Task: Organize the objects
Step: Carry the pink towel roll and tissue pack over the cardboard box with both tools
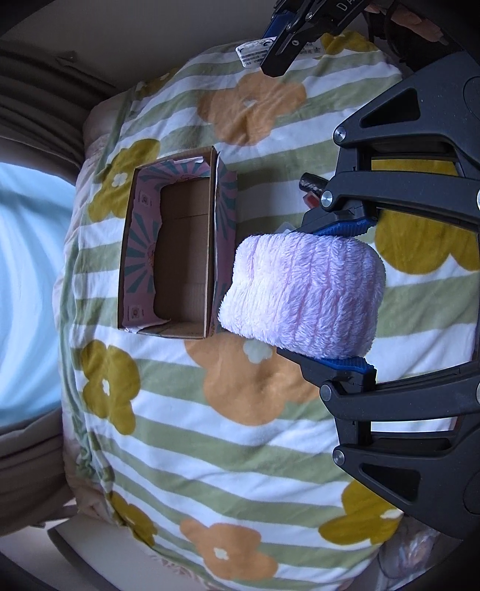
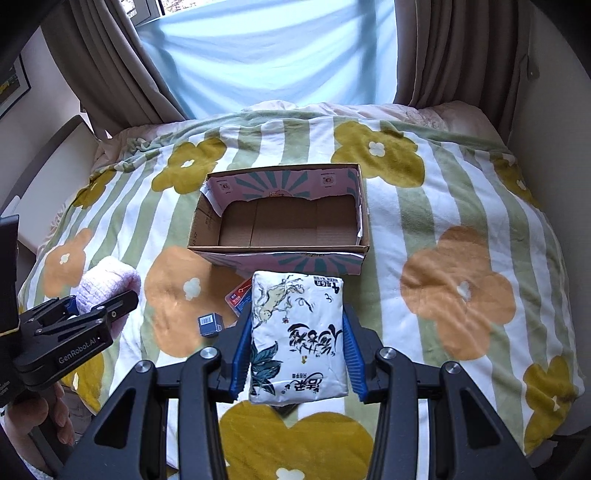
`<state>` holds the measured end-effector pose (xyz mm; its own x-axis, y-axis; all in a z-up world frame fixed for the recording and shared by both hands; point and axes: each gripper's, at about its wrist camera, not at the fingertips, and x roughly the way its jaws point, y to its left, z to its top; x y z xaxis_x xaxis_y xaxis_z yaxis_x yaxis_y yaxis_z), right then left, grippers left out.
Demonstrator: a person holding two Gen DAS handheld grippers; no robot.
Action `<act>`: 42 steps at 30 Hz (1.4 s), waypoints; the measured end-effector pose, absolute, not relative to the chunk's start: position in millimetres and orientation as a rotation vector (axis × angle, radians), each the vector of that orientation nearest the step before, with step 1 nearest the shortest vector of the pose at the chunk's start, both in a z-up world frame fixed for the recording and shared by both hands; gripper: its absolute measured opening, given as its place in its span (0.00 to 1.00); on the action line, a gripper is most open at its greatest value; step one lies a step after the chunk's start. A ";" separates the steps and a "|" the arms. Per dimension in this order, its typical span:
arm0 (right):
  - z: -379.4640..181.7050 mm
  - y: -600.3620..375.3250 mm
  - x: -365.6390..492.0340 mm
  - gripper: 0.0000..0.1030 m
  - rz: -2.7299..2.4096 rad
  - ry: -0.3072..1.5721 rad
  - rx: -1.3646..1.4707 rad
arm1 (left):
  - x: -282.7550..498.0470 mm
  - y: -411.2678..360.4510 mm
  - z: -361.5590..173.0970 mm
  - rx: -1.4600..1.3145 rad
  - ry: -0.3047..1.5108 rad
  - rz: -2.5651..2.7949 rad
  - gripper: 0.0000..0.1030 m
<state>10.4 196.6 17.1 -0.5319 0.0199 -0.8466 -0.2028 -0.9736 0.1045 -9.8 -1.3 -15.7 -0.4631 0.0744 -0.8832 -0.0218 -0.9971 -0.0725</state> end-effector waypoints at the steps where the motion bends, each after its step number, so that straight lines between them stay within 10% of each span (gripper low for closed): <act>1: 18.3 195.9 10.0 0.39 2.630 0.281 -1.443 | -10.6 1.1 -14.4 -1.589 -0.065 2.634 0.45; 27: 17.5 225.9 -96.6 0.39 2.683 0.239 -1.434 | -144.6 16.7 -5.3 -1.565 -0.010 2.548 0.45; 42: -83.8 236.1 -219.2 0.39 2.667 0.113 -1.729 | -284.5 41.1 -127.8 -1.742 0.148 2.335 0.45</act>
